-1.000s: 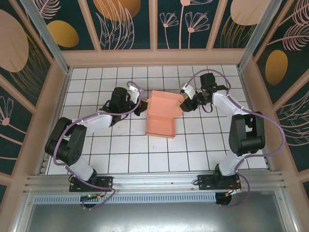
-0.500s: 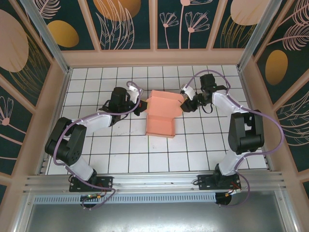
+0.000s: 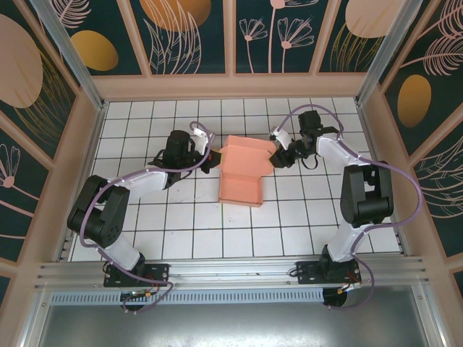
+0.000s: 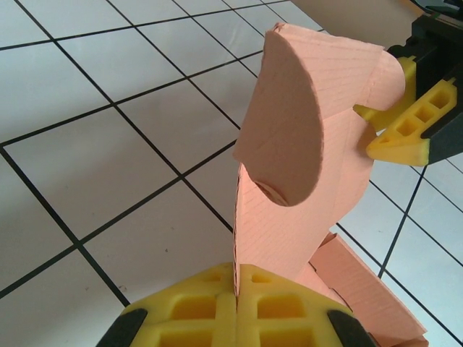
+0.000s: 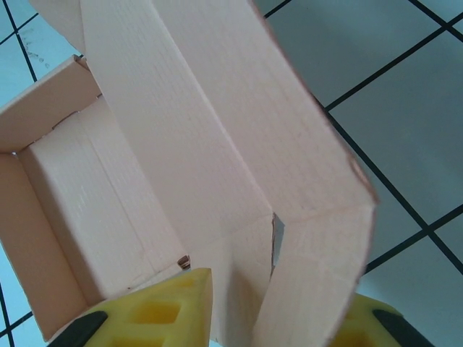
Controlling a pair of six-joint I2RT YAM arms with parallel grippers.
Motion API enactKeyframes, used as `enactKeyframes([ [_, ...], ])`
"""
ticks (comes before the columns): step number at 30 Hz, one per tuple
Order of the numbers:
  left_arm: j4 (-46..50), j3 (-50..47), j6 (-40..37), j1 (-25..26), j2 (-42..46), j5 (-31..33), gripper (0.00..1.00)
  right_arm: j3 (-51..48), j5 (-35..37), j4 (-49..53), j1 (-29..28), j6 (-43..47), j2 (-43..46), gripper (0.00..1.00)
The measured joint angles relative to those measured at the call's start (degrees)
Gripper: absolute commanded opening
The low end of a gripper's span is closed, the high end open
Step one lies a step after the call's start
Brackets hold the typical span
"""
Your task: Fold the paper box
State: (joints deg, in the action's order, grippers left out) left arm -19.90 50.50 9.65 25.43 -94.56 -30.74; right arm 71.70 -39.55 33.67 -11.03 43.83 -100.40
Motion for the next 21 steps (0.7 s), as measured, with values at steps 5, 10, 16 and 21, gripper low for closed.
enactKeyframes([
  [5, 0.0, 0.0, -0.02, -0.04, 0.0, -0.33, 0.0, 0.44, 0.02, 1.01, 0.02, -0.48, 0.0, 0.07],
  [10, 0.02, 0.0, -0.24, -0.04, 0.0, -0.31, 0.0, 0.44, -0.02, 1.31, 0.02, -0.76, 0.0, 0.0],
  [16, 0.02, 0.0, -0.44, -0.04, 0.0, -0.07, 0.17, 0.48, 0.33, 1.4, -0.15, -0.92, 0.26, 0.0],
  [21, 0.48, 0.0, 0.2, -0.04, 0.79, 1.77, 0.33, -0.13, 3.3, 0.98, -1.49, -0.94, 2.97, 0.0],
])
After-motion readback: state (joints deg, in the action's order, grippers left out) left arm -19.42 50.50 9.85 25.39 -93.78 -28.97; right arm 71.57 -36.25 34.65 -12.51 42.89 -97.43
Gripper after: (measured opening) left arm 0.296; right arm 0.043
